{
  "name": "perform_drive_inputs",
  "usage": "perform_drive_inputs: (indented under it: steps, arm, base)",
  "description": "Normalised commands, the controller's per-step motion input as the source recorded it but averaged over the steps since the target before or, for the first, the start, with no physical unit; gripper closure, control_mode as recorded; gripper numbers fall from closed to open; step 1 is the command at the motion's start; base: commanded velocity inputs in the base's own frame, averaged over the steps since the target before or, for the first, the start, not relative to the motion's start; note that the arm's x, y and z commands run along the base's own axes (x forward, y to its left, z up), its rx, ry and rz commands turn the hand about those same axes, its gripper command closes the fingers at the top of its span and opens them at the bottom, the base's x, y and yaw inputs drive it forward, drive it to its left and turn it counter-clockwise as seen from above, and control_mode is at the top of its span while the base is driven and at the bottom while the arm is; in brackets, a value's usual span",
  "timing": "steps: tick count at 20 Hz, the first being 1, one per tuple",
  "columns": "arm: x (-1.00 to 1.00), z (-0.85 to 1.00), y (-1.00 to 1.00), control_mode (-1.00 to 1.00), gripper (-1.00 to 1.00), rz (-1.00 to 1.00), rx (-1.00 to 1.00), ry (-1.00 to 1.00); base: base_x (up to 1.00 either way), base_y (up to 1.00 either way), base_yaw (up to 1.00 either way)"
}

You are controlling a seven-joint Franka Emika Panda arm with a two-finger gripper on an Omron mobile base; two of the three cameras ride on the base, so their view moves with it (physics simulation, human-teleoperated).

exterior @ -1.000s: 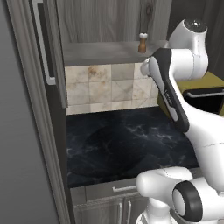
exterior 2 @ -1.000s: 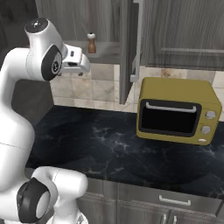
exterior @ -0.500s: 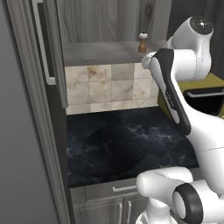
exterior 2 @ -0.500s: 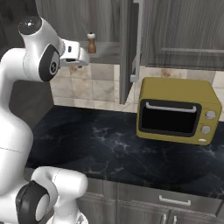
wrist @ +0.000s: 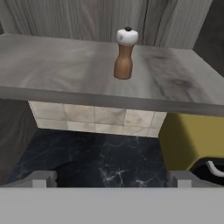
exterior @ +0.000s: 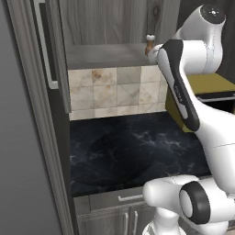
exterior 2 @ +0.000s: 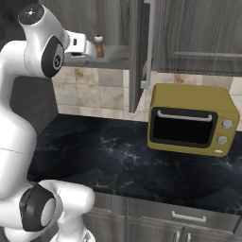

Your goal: Retrieve the shaker from the cabinet and place it next the steak on a plate on the dining table.

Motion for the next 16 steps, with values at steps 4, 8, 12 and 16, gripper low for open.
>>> perform_drive_inputs:
  steps: [4, 8, 12, 16]
  arm:
    - [0.29, 0.09, 0.0, -1.0, -1.0, -0.01, 0.0, 0.0]
    - [0.33, 0.05, 0.0, -1.0, -1.0, -0.02, 0.0, 0.0]
    - [0.23, 0.03, 0.0, -1.0, -1.0, -0.05, 0.0, 0.0]
    - [0.25, 0.01, 0.0, -1.0, -1.0, -0.08, 0.01, 0.0]
  base:
    - [0.0, 0.0, 0.0]
    - [0.0, 0.0, 0.0]
    - [0.0, 0.0, 0.0]
    - [0.0, 0.0, 0.0]
